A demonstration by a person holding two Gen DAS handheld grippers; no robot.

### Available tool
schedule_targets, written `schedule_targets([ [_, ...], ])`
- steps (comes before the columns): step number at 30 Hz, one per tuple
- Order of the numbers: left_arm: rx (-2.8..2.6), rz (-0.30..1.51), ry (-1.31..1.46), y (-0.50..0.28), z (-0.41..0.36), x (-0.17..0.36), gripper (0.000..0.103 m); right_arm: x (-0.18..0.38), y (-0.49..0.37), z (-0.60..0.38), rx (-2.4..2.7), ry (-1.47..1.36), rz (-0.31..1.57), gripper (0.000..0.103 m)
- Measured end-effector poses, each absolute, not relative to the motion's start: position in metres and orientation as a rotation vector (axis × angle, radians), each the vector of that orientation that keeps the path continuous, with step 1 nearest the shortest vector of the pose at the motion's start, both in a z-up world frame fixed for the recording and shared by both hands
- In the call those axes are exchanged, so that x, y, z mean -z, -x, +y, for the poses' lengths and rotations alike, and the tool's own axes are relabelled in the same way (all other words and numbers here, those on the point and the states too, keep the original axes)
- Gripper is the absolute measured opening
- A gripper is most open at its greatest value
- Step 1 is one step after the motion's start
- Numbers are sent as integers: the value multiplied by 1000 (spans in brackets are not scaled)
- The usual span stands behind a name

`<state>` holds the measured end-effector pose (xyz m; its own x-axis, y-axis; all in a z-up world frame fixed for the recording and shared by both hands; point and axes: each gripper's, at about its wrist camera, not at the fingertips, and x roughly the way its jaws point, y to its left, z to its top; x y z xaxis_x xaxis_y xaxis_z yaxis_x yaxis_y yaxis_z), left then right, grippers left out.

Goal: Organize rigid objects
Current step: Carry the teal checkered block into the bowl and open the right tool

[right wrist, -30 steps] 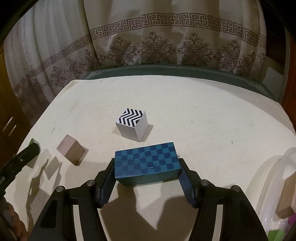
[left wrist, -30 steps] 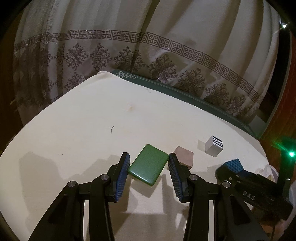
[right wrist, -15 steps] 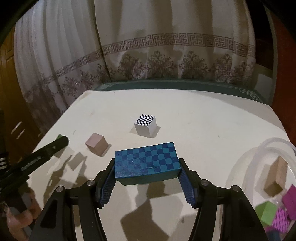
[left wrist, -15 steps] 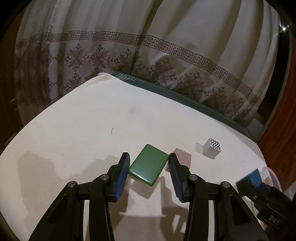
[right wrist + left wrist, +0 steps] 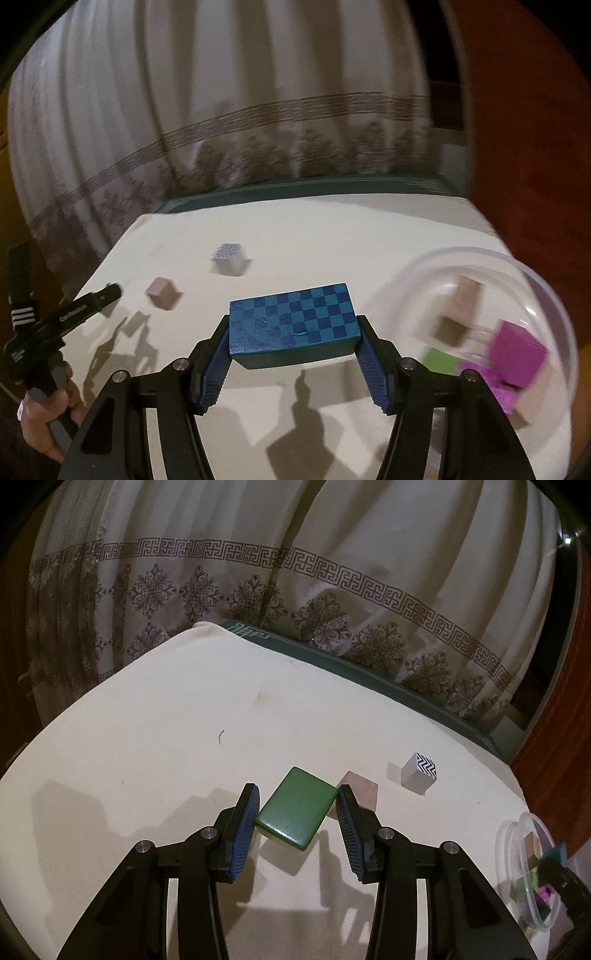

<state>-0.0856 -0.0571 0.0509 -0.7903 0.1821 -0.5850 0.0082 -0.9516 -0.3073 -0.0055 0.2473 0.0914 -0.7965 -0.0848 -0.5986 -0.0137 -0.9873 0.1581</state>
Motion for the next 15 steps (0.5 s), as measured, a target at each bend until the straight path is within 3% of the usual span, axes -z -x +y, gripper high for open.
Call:
schedule_targets([
  [15,-2852,-400,950,83,-46,-56,44,-102,-43,345,3157,-964,-443,66],
])
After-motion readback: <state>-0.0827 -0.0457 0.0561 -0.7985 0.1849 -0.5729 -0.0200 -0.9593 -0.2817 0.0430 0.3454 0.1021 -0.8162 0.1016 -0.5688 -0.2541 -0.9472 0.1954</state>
